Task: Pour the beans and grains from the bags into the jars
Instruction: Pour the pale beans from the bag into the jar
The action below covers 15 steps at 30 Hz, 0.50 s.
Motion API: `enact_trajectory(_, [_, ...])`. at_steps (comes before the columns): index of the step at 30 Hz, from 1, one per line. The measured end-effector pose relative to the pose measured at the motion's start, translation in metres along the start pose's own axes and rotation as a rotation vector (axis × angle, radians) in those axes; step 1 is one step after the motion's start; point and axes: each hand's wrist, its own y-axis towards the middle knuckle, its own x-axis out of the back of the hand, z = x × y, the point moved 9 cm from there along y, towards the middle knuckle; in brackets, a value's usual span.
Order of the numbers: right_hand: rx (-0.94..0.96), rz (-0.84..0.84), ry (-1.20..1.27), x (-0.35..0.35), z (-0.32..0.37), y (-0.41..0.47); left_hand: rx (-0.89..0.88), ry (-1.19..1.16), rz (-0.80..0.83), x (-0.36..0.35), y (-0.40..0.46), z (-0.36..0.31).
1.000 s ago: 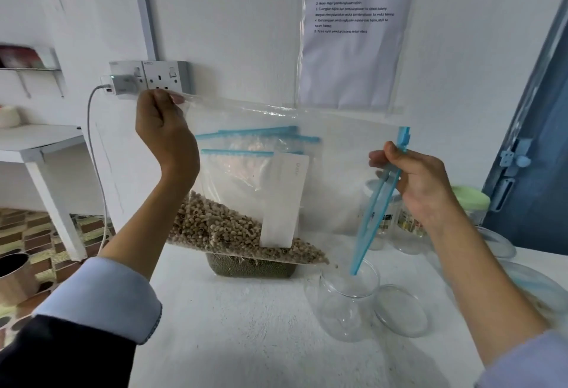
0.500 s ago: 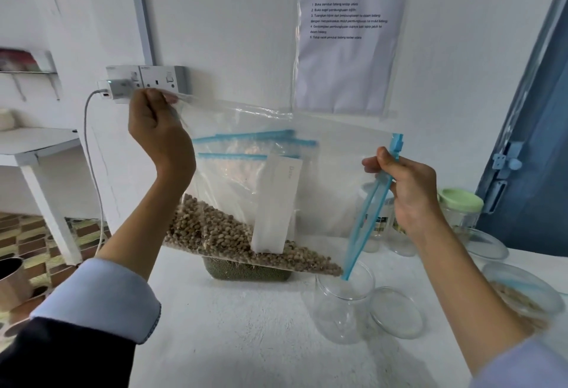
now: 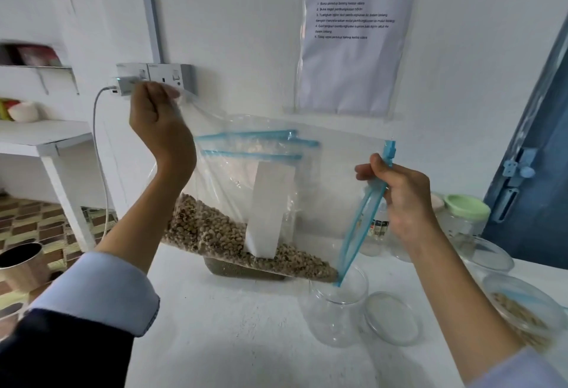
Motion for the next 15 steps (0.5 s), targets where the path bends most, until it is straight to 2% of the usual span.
enact_trajectory(15, [-0.007,-0.003,-0.002,-0.0005,0.0031,0.0004,-0.024,-0.005,-0.02,0.0074,0.0086,0.0017])
